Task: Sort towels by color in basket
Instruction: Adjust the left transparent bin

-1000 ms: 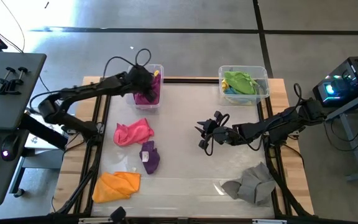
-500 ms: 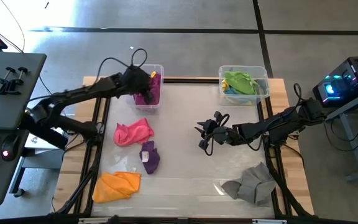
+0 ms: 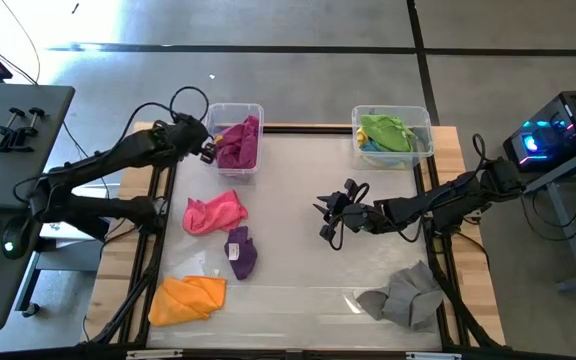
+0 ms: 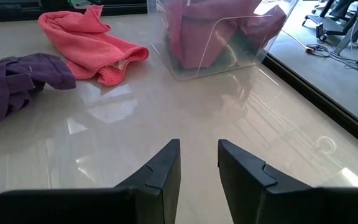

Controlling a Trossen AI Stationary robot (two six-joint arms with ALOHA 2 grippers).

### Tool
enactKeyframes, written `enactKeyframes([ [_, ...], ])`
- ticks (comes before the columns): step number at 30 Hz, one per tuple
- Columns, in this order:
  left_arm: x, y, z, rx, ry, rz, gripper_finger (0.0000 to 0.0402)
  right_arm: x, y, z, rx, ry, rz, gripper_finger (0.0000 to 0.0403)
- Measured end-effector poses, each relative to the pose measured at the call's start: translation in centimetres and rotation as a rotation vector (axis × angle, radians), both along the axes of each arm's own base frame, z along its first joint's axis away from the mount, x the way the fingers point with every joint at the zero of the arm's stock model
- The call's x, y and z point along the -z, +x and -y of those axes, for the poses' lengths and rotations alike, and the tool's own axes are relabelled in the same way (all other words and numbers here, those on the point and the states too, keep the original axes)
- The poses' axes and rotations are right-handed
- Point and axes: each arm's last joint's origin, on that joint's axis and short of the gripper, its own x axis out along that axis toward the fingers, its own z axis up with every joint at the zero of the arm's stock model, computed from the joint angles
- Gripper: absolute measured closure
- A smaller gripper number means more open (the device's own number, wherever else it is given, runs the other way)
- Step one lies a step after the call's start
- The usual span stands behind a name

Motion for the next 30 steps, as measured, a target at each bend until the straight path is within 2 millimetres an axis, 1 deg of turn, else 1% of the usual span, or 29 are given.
enactKeyframes([
  [5,2.3,-0.7,-2.0,-0.07,-0.055,-0.077,0.0314,0.0,0.0,0.0,0.0,0.0,0.001,0.0302],
  [10,4.4,-0.5,-3.5,-0.036,-0.119,-0.043,0.0314,0.0,0.0,0.0,0.0,0.0,0.001,0.0302],
  [13,4.8,0.0,-4.1,0.001,-0.14,0.009,0.0314,0.0,0.0,0.0,-0.001,0.0,0.001,0.0302],
  [21,5.3,1.6,-5.2,0.077,-0.147,0.121,0.0314,0.0,0.0,0.0,0.0,-0.001,0.001,0.0302],
  [27,6.5,3.0,-6.2,0.105,-0.152,0.141,0.0314,0.0,0.0,0.0,-0.001,0.0,0.001,0.0302],
  [30,7.0,3.4,-6.6,0.127,-0.153,0.113,0.0314,0.0,0.0,0.0,0.0,-0.001,0.001,0.0302],
])
